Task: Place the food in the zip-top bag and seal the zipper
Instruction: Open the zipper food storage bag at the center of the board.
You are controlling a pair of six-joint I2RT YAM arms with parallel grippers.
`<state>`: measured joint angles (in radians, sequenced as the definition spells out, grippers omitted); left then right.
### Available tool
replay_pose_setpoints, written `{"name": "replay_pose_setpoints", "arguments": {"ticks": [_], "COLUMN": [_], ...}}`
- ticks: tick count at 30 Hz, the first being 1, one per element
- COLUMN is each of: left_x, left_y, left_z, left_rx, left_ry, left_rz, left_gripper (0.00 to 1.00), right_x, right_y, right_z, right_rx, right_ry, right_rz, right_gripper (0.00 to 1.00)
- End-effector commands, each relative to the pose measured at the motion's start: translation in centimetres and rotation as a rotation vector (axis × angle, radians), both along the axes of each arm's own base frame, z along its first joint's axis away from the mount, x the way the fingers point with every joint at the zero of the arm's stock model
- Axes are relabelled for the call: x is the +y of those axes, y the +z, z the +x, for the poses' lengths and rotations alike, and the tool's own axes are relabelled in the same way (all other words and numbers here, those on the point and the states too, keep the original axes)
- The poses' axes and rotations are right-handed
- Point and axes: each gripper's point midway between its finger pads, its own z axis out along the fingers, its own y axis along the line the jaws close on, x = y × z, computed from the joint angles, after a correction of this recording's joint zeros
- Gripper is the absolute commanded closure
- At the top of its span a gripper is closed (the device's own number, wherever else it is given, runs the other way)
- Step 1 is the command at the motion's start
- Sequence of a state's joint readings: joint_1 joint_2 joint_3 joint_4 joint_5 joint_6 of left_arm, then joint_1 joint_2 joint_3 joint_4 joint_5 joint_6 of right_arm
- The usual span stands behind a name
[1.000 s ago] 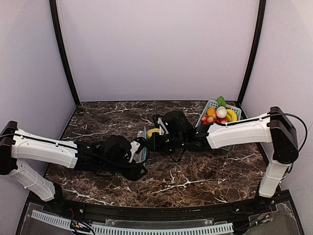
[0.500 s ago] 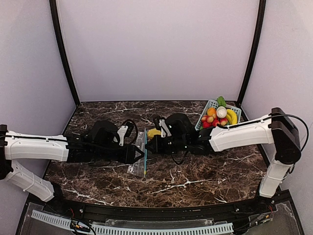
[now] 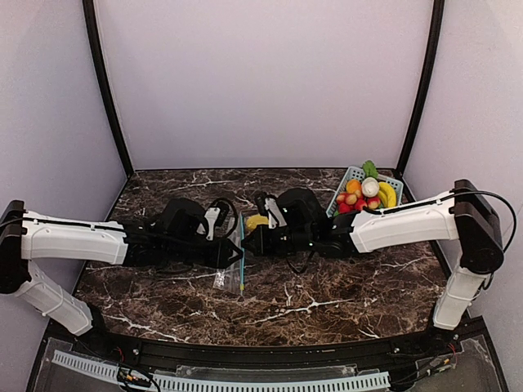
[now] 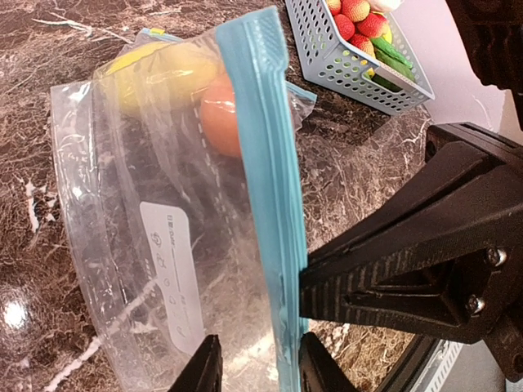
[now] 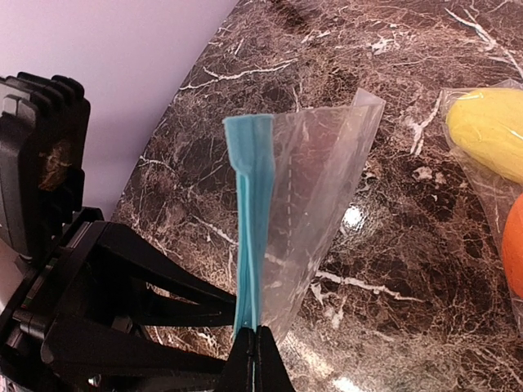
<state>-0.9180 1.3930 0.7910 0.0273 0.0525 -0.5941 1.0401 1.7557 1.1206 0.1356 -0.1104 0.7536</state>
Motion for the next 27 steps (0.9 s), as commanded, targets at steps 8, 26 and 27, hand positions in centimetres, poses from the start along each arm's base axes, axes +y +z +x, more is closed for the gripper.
{"name": "replay_pose_setpoints", "arguments": {"ticks": [8, 26, 27], "left_x": [2.0, -1.2, -1.3], "left_y": [-0.8, 0.1, 0.1], "left_z": [1.2, 1.4, 1.3], "left_rx": [-0.037, -0.045, -0.043], "left_ry": [0.076, -0.024, -0.032], "left_rz": [0.106, 0.028, 0.023], "left_gripper": [0.78, 0.82, 0.87], "right_x": [0.4, 0.4, 0.3], "right_y": [2.2, 1.6, 1.7], "right_z": [-0.4, -0.5, -0.5], "right_rx": [-0.052, -0.082, -0.083], "right_ry": [0.025, 0.014, 0.013], "right_rz": [0.045, -0.027, -0.028], "right_gripper": [1.0, 1.0, 1.0]}}
